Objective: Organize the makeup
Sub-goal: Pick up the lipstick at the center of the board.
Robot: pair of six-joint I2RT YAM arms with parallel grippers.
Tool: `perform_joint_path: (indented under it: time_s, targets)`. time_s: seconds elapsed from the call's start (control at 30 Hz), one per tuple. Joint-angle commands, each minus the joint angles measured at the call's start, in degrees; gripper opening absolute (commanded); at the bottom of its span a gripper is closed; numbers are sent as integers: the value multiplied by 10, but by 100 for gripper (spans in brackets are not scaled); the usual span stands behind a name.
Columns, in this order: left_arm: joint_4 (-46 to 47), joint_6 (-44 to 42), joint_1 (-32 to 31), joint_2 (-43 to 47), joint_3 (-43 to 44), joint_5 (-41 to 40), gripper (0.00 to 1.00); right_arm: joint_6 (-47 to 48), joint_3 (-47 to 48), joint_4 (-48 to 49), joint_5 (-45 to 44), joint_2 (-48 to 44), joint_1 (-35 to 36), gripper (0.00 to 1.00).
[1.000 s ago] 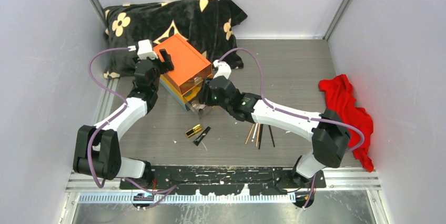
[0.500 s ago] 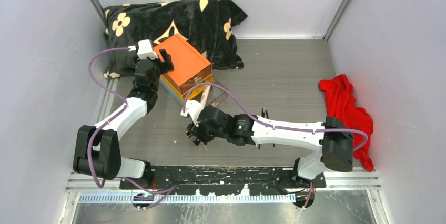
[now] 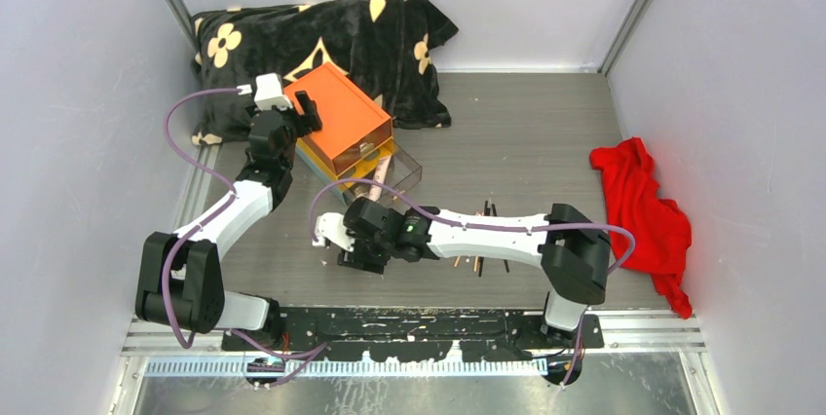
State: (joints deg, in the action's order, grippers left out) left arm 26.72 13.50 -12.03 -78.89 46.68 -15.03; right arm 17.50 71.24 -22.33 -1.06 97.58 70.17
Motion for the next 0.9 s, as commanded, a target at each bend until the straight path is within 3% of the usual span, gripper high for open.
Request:
perform_joint_path:
  time_s: [0.0, 0.2, 0.47, 0.87]
  targets:
    - [-167, -25, -16, -41, -35, 75, 78, 64, 8, 50, 49, 8, -15, 60]
    - [-168, -26, -16, -41, -34, 75, 78, 76, 9, 95, 110, 36, -56, 60]
    - [-169, -26, -16, -42, -33, 75, 78, 106, 63, 84, 159, 111, -81, 59]
    - [-170, -26, -15, -42, -33, 75, 78, 119, 70, 84, 180, 139, -90, 59]
